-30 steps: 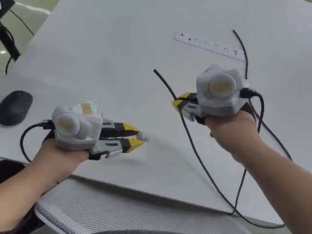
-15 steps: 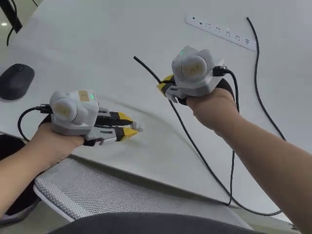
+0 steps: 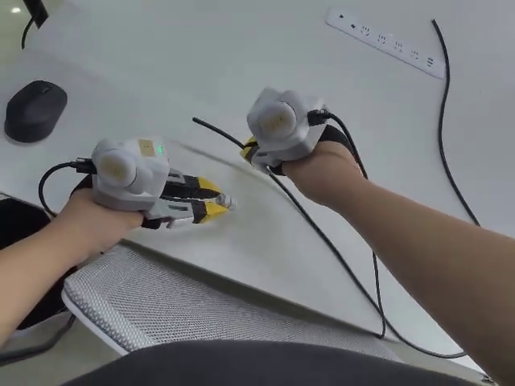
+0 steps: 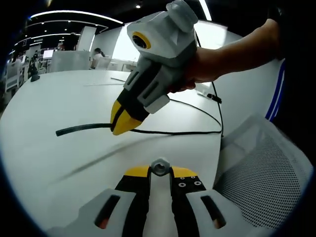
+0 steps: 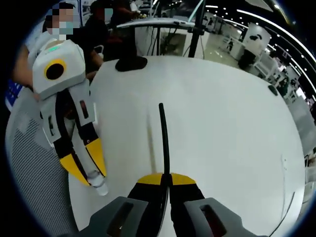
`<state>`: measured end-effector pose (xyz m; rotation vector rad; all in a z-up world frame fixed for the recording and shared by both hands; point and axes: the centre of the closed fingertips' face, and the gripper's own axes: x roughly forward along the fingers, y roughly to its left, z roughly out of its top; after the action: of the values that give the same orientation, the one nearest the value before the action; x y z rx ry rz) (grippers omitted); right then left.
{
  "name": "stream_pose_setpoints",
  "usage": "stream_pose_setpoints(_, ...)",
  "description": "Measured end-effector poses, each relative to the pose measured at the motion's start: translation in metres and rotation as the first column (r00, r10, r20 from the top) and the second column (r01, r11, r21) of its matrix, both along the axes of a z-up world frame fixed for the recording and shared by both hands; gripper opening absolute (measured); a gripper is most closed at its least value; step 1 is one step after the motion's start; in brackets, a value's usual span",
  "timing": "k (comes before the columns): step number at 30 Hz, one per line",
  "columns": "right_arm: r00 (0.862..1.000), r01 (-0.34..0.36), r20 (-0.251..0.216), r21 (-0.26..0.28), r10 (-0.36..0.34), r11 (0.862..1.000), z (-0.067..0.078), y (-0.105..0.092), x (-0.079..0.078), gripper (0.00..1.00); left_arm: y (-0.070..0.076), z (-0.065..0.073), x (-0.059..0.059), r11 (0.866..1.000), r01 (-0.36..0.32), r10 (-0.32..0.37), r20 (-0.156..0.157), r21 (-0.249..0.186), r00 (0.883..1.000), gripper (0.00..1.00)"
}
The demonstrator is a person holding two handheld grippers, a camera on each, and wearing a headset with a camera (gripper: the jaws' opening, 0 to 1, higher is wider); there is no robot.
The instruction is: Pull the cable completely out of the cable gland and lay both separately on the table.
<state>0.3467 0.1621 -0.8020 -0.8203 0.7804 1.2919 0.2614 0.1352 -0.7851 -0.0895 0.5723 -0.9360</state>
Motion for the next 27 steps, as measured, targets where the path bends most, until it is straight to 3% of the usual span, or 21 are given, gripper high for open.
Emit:
stream_pose_setpoints(7, 0.998, -0.053, -0.017, -0.027, 0.053, 0.998, -0.018, 0.009, -0.012, 0.0, 0.006, -0.01, 0.005, 1.0, -0.017, 0.017, -0.013, 0.007, 1.0, 0.15)
stream_pose_setpoints(11, 0.998, -0.066, -0.019, -0.037, 0.066, 0.997, -0.021, 0.01, -0.014, 0.0, 0.006, -0.012, 0.005, 1.0, -0.02, 0.02, -0.018, 0.005, 1.0, 0.15)
stream_pose_setpoints(14, 0.997, -0.061, -0.057, -0.032, 0.059, 0.998, -0.025, 0.011, -0.018, 0.0, 0.007, -0.015, 0.005, 1.0, -0.016, 0.016, -0.019, 0.013, 1.0, 0.15)
stream_pose_setpoints(21, 0.996, -0.061, -0.06, -0.017, 0.06, 0.998, -0.022, 0.012, -0.018, 0.0, 0.009, -0.025, 0.007, 1.0, -0.02, 0.02, -0.027, 0.022, 0.999, 0.15)
stream_pose_setpoints(27, 0.996, -0.087, -0.033, -0.02, 0.086, 0.996, -0.018, 0.011, -0.022, 0.0, 0.011, -0.026, 0.008, 0.999, -0.02, 0.02, -0.025, 0.033, 0.999, 0.15)
